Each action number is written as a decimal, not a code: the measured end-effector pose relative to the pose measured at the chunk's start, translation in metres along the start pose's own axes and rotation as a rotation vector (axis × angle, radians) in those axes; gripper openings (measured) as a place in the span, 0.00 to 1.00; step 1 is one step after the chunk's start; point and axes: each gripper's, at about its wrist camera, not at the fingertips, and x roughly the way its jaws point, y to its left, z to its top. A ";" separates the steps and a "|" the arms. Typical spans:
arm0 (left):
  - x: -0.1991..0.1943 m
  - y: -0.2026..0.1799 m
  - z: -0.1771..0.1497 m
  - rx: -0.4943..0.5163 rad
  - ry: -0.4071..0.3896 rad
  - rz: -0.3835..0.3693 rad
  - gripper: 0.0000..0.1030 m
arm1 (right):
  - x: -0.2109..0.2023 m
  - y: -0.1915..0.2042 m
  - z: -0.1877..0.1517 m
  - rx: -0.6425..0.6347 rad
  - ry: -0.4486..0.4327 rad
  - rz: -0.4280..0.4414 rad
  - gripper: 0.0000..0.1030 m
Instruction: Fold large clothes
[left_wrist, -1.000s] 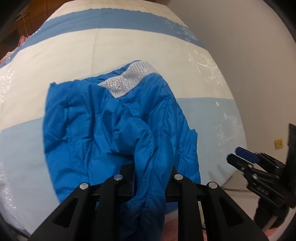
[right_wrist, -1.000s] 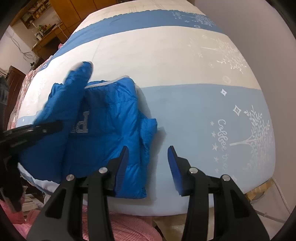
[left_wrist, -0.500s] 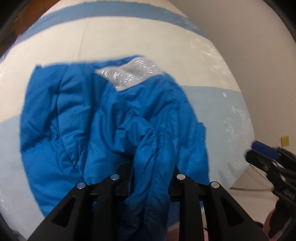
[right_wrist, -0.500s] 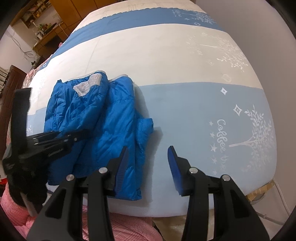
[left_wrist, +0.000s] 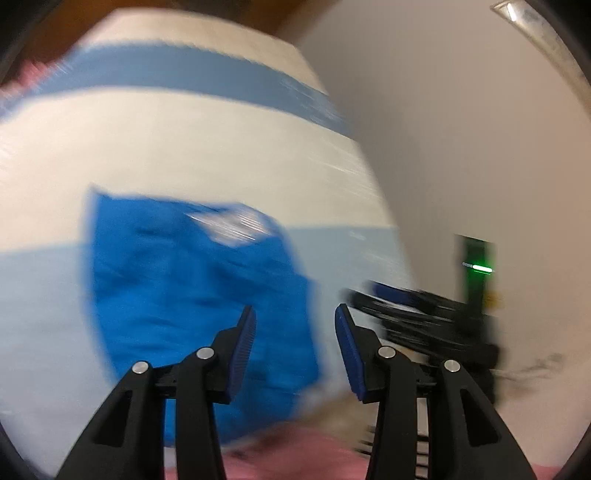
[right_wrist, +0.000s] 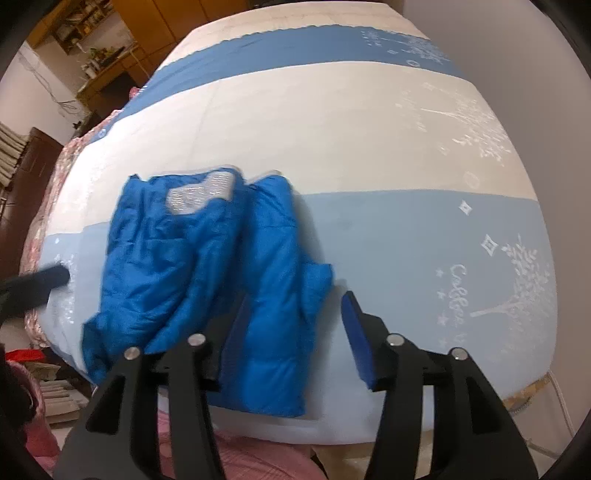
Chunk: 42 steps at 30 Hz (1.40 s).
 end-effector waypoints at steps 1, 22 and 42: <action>-0.004 0.009 0.001 0.004 -0.036 0.110 0.43 | 0.000 0.003 0.002 -0.002 0.001 0.012 0.58; 0.037 0.080 -0.012 -0.068 0.028 0.349 0.42 | 0.082 0.065 0.026 0.005 0.220 0.083 0.71; 0.024 0.054 -0.009 -0.049 -0.002 0.291 0.42 | -0.012 0.076 0.042 -0.122 0.006 0.240 0.09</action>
